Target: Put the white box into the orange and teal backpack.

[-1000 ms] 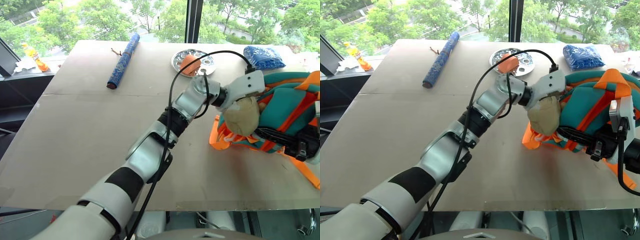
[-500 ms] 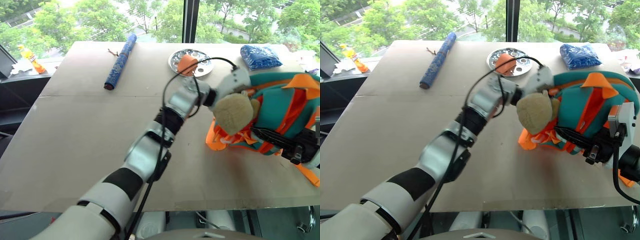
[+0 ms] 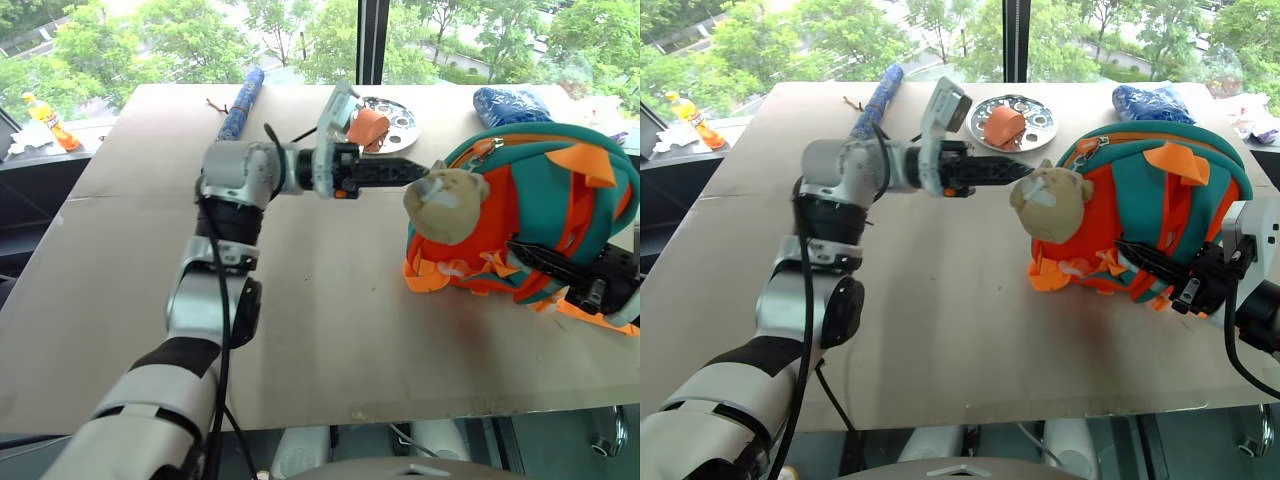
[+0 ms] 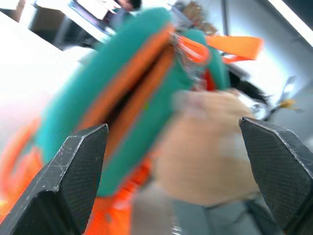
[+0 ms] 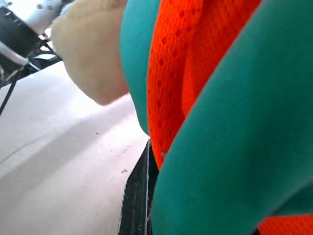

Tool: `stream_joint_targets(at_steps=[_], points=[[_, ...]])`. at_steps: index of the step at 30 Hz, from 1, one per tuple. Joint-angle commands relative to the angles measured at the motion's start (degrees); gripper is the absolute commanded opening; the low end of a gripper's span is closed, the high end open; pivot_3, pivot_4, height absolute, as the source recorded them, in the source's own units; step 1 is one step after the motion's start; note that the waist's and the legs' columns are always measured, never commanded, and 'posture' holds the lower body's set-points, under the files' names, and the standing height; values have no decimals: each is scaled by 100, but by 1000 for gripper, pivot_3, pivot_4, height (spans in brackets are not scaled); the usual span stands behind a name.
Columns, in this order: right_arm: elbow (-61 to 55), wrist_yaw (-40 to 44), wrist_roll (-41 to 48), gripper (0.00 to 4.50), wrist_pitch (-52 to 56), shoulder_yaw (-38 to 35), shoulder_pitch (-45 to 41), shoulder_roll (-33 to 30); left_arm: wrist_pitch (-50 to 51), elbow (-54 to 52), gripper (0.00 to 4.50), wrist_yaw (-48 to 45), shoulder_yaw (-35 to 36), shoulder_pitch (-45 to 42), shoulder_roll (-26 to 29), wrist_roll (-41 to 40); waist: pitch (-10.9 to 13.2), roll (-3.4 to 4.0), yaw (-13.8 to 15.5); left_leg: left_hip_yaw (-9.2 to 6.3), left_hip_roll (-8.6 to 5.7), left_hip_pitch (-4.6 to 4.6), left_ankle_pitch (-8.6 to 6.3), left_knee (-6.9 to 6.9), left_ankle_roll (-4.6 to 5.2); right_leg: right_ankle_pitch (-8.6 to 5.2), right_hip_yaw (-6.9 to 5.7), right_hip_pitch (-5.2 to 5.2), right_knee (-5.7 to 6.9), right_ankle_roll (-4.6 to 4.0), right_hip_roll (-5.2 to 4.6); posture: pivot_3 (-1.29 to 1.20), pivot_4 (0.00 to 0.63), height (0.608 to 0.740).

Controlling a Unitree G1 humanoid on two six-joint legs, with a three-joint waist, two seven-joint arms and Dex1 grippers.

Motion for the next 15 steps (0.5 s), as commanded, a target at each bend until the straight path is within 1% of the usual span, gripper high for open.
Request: stream_joint_targets(at_steps=[1,3,6,8,9,10,11,13,14,15], points=[[-121,-69,50,0,-124,-3,-121,-36,453,-859,4433,344,45,89,-170,-522,1,-1,39,-3,0,-1,0,0,0,0,-1,0,0,0,0,0,150,731],[-121,-88,54,0,-122,32,-147,-48,688,-1042,4433,565,129,103,-286,-716,1,-1,61,-9,-6,-2,0,3,0,0,-5,0,-7,0,-5,0,150,731],[-113,-94,54,0,-120,62,-185,-61,431,-1367,4433,818,-206,276,-327,-607,0,0,30,-7,-10,6,0,8,0,0,8,3,-3,0,-4,0,150,731],[-101,-114,42,0,-117,103,-230,-65,345,-1423,3902,953,-302,335,-400,-609,0,0,15,4,-9,17,0,8,-1,1,23,3,5,0,-2,0,150,731],[-106,-122,38,0,-119,115,-241,-64,339,-1435,3720,985,-320,348,-417,-650,0,0,14,5,-9,18,1,8,-1,1,24,2,5,0,-1,0,150,731],[-108,-136,33,0,-127,128,-262,-60,274,-1461,3404,999,-368,368,-418,-651,0,0,6,6,-8,19,1,8,-1,1,25,2,6,0,0,0,150,731],[-105,-158,42,0,-129,135,-285,-54,174,-1464,3054,1063,-421,384,-427,-597,0,0,4,11,-8,20,1,8,-1,1,30,1,5,0,1,0,150,731],[-92,-183,46,0,-130,144,-325,-52,-11,-1463,2195,1133,-538,415,-425,-509,0,0,9,12,-8,20,1,7,-1,1,32,1,5,-1,2,0,150,731],[-97,-192,56,0,-130,137,-324,-52,-66,-1478,1947,1177,-564,434,-428,-506,0,0,12,14,-8,20,0,7,-1,1,32,1,3,-1,1,0,150,731],[-91,-203,60,0,-133,131,-331,-48,-107,-1487,1501,1224,-573,452,-436,-515,0,0,17,16,-9,19,0,7,-1,2,34,1,1,-1,1,0,150,731]])
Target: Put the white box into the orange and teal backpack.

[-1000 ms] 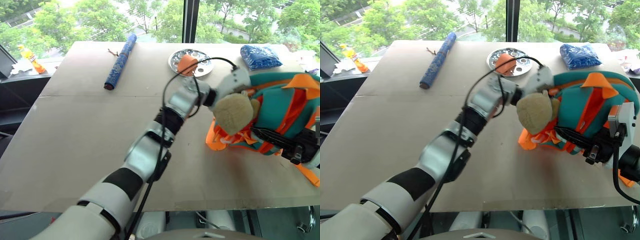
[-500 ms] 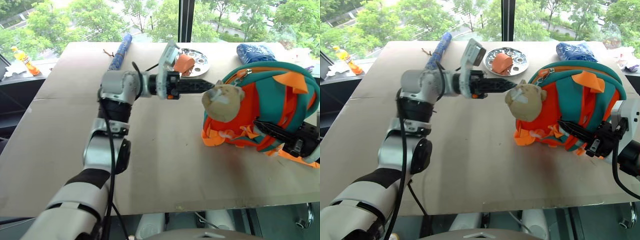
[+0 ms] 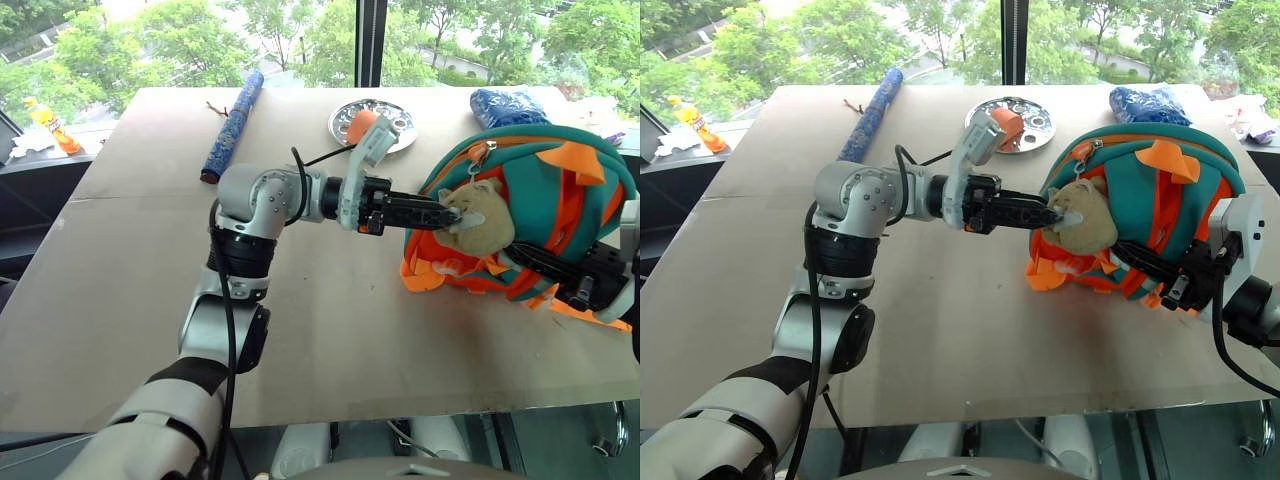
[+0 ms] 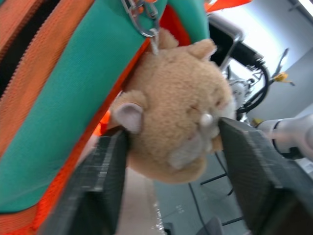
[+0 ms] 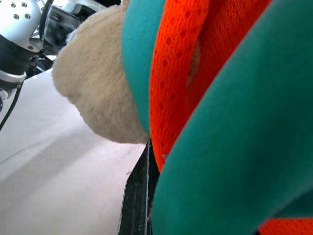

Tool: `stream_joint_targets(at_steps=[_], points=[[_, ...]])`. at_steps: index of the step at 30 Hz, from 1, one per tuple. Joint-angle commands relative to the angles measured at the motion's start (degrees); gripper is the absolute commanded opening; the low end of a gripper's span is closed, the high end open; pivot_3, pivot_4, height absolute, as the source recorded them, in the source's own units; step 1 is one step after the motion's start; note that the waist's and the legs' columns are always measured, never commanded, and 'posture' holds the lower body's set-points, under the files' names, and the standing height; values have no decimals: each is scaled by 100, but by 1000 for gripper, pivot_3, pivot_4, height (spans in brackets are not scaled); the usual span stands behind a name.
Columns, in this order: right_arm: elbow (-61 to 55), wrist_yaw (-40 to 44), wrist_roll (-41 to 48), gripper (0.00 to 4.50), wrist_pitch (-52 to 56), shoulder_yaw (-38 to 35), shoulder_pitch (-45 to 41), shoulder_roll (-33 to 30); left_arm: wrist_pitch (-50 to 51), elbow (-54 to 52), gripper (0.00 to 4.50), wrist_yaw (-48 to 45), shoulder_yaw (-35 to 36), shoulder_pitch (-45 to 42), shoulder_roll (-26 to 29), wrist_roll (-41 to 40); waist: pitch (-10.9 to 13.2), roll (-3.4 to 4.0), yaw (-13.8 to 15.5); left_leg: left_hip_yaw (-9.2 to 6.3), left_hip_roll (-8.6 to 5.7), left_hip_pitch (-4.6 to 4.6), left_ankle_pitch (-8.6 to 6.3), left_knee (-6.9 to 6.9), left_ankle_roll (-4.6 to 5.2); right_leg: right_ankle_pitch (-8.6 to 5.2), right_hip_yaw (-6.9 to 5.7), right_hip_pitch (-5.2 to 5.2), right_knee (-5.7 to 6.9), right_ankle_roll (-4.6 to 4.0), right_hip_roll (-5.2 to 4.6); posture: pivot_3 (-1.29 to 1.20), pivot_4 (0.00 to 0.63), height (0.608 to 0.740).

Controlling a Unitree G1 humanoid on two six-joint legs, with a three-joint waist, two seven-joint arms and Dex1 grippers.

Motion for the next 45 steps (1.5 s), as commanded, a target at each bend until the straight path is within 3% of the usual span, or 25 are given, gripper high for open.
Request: stream_joint_targets(at_steps=[1,4,9,14,29,32,36,39,45], points=[[-80,-58,56,0,-135,-110,-106,-42,-224,-213,865,117,-55,37,-34,-56,0,0,9,0,0,-1,0,0,0,0,1,0,-2,0,0,0,150,731],[-51,-91,30,0,-167,-114,-126,-13,-262,-275,35,195,-34,109,4,-101,0,0,10,2,0,-4,0,0,0,0,-1,0,-4,0,0,0,150,731],[84,-218,-113,0,-206,-79,-221,20,-296,-251,12,249,287,173,203,-281,0,0,3,3,0,-3,0,0,0,0,-1,-1,-3,0,0,0,150,731],[536,-672,-460,0,-356,-129,-625,149,-954,305,12,386,447,201,865,163,-1,1,-17,8,0,6,0,-2,1,0,12,-2,2,0,2,0,150,731],[862,-948,-397,0,-230,-177,-934,169,-2360,903,12,481,-1049,1904,1216,1657,-5,5,11,26,0,-5,-1,-4,1,1,0,-3,-8,-1,3,0,150,731],[813,-927,-451,0,-250,-210,-895,154,-2355,703,12,512,-920,1953,1093,1497,-10,7,13,24,0,2,0,-3,1,1,0,1,0,-1,2,0,150,731],[484,-724,-823,0,-284,-271,-442,-54,-2642,225,12,549,110,1833,621,637,-10,7,12,18,-1,1,-2,-1,3,2,11,1,-1,-1,2,0,150,731],[88,-102,-1189,997,-466,-478,466,-213,-2364,-505,1245,384,496,1990,873,196,-8,4,21,17,-2,-20,-3,-2,6,3,7,-17,0,1,1,0,150,731],[-160,370,-1298,3907,-700,-1453,1682,83,-2313,-1529,4197,667,773,2654,1374,111,-17,18,8,9,0,-10,-5,-9,8,2,28,-15,-5,4,2,0,150,731]])
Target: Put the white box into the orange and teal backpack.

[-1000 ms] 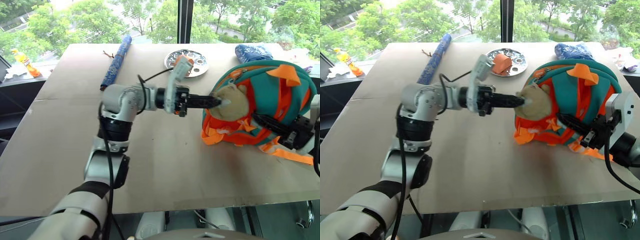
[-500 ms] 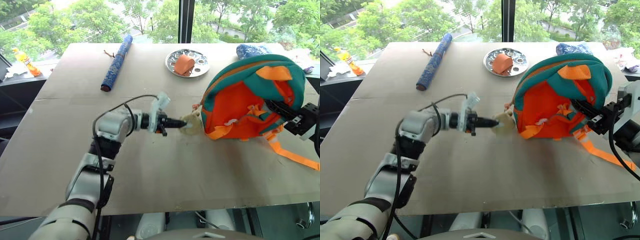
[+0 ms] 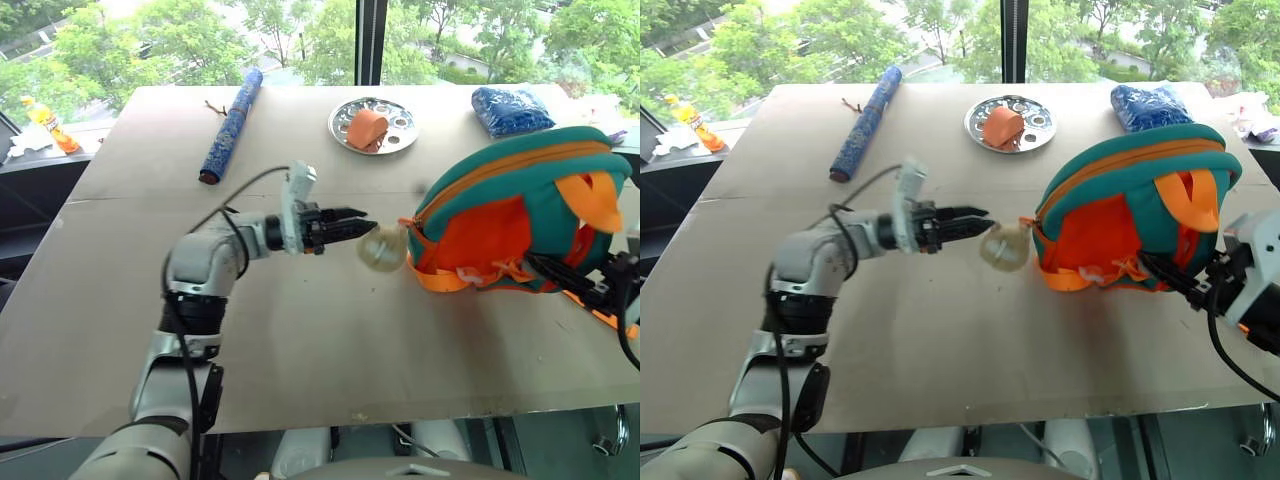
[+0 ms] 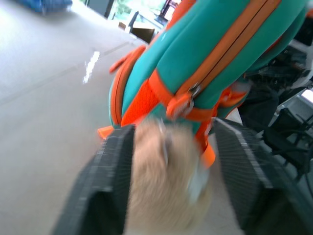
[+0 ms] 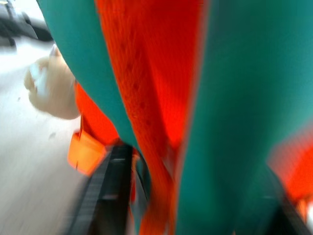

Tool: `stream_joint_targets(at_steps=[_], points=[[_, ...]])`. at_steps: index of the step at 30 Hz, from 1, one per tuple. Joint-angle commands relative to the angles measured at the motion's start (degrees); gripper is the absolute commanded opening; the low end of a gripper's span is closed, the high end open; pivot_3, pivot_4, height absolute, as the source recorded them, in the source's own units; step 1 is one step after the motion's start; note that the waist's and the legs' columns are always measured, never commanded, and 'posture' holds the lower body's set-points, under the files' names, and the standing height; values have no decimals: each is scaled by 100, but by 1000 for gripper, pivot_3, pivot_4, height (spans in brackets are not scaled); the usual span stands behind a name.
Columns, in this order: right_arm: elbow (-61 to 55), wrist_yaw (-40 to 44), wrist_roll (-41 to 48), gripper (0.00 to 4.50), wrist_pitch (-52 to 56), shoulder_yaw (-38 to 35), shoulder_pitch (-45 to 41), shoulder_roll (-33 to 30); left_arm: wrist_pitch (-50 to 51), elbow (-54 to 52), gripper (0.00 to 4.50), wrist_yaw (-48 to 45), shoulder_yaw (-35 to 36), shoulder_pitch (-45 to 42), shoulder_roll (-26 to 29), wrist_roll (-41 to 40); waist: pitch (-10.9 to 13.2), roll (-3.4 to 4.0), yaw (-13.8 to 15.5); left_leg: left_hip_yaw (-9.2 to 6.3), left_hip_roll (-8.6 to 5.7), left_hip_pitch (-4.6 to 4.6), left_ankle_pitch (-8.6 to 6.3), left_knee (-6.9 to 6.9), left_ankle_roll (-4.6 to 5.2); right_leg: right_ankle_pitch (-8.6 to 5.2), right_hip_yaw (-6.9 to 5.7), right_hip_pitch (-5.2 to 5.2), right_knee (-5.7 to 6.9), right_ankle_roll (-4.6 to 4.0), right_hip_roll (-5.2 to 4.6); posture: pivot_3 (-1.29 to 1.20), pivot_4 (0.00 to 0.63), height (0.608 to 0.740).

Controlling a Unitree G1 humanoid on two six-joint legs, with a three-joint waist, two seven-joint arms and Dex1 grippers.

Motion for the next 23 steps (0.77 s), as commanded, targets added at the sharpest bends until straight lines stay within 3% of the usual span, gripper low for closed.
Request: stream_joint_targets(at_steps=[1,5,12,17,23], points=[[-305,247,-151,4376,-311,-711,453,163,-86,-561,4500,127,221,452,237,-82,0,-1,1,-1,-1,0,-2,0,4,0,2,-1,-9,0,-1,0,150,731],[-428,762,-282,4446,-574,-1305,1326,467,-496,-1040,4500,-64,348,1416,698,-13,1,-2,0,1,1,18,-2,-1,3,0,14,2,1,1,6,0,150,731],[-199,1874,-676,4446,-1454,-2067,2938,1301,-878,-1382,4500,-187,1320,2639,1541,-143,-1,-7,9,6,16,33,-10,-1,15,-15,24,15,-1,-21,7,0,150,731],[278,2377,-819,4446,-2029,-2128,3230,1466,-1259,-1426,4500,-327,2007,3517,1885,-86,-4,-9,-20,20,19,57,-17,-8,25,-18,43,23,-1,-21,8,0,150,731],[500,2529,-873,4446,-2245,-2073,3192,1265,-1533,-1720,4500,-251,2245,4413,1807,-131,-2,-11,4,31,22,71,-19,-14,27,-18,56,28,-1,-21,7,0,150,731]])
